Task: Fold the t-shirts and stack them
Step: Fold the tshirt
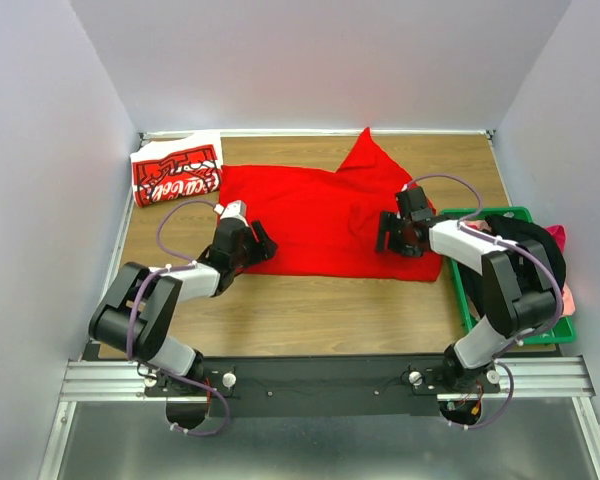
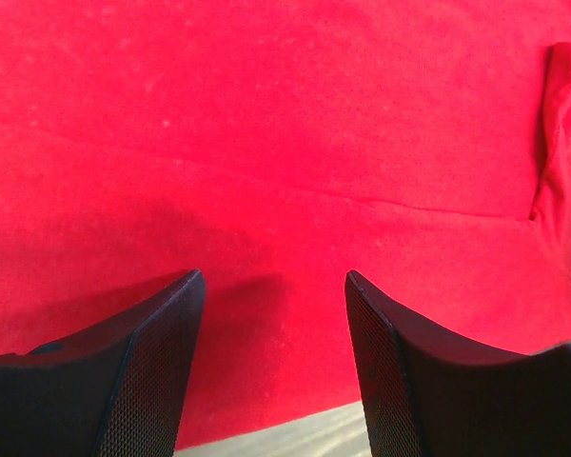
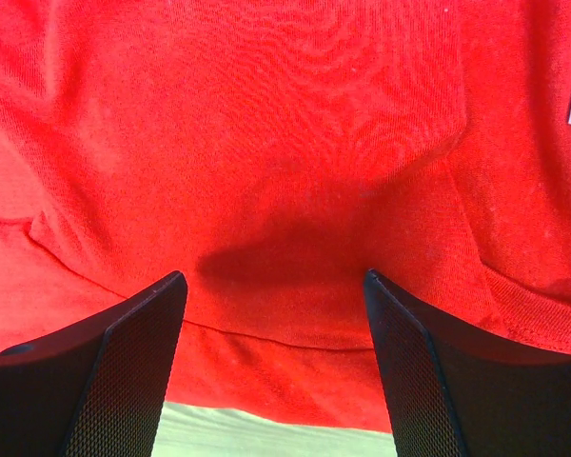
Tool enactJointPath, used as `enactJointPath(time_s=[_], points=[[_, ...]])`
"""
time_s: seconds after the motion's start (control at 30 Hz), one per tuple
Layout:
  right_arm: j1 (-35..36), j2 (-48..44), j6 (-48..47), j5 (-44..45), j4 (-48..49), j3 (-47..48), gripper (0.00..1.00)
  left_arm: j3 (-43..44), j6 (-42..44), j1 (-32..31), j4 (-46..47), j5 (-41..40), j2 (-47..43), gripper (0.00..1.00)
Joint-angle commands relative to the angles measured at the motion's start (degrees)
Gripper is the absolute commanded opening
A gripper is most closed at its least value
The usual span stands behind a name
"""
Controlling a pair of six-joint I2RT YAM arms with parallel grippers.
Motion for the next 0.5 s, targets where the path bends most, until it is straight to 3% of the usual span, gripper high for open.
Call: enactJointPath(time_s=[0.0, 0.27, 0.47], points=[[0.2, -1.4, 0.5, 1.2, -5.1, -3.9, 0.82, -1.0, -2.0, -2.7, -4.4, -7.1, -4.7, 0.69], [0.2, -6.5, -1.1, -1.8, -5.4, 0.3, 0.82, 7.3, 0.2, -9.7, -12.5, -15.0, -7.0, 0.69], [0.4, -5.6, -2.5, -4.9, -3.9, 4.2, 0.82, 12.9, 1.2, -11.8, -8.5, -12.6, 2.2, 0.69]])
